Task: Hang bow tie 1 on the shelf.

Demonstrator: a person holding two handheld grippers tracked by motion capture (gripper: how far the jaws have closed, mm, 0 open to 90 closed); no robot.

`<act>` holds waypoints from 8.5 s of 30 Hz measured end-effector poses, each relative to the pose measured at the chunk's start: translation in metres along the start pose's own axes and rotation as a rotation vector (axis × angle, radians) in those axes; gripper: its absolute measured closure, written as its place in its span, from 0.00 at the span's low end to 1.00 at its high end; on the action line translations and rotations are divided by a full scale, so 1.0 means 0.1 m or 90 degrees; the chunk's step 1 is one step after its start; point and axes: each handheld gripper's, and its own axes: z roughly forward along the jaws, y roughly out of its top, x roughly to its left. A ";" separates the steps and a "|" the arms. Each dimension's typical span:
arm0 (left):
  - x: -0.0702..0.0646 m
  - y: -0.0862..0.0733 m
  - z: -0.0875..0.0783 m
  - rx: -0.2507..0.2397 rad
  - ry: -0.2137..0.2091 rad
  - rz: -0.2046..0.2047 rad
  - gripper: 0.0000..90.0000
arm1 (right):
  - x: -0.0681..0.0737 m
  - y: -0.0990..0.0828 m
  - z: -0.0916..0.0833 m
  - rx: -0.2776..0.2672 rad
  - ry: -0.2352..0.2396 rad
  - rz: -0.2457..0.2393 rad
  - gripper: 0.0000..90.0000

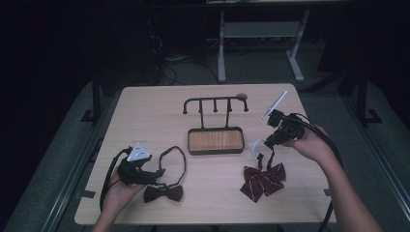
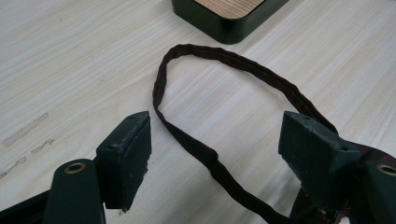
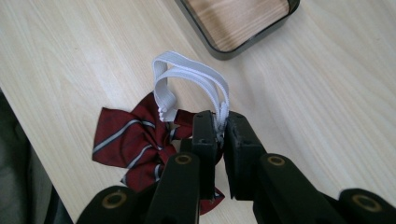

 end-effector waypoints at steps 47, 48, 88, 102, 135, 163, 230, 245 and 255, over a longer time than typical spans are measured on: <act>0.00 0.00 -0.01 -0.002 -0.002 0.004 0.29 | 0.05 0.54 -0.48 -0.025 -0.033 -0.033 0.92; 0.00 0.00 -0.01 -0.002 -0.002 0.004 0.29 | 0.05 0.55 -0.49 -0.024 -0.033 -0.031 0.92; 0.01 0.00 -0.01 -0.007 -0.010 -0.007 0.29 | -0.22 0.90 -0.55 -0.016 -0.044 0.003 0.92; 0.03 -0.02 -0.01 -0.003 -0.006 -0.010 0.29 | -0.40 0.91 -0.48 -0.014 -0.042 0.027 0.92; 0.02 0.00 -0.03 -0.008 -0.007 0.000 0.29 | -0.47 0.88 -0.36 -0.013 -0.037 0.044 0.86; 0.00 0.05 0.04 0.005 -0.018 0.010 0.29 | -0.37 0.47 -0.25 -0.051 0.009 0.035 0.74; -0.03 -0.01 -0.01 0.002 -0.012 0.002 0.29 | -0.14 -0.40 0.48 -0.062 0.078 0.055 0.54; -0.03 0.00 0.00 0.010 -0.018 0.012 0.29 | -0.10 -0.53 0.54 -0.077 0.079 0.059 0.52; -0.04 0.00 0.00 0.010 -0.019 0.010 0.29 | -0.04 -0.61 0.58 -0.081 0.078 0.057 0.50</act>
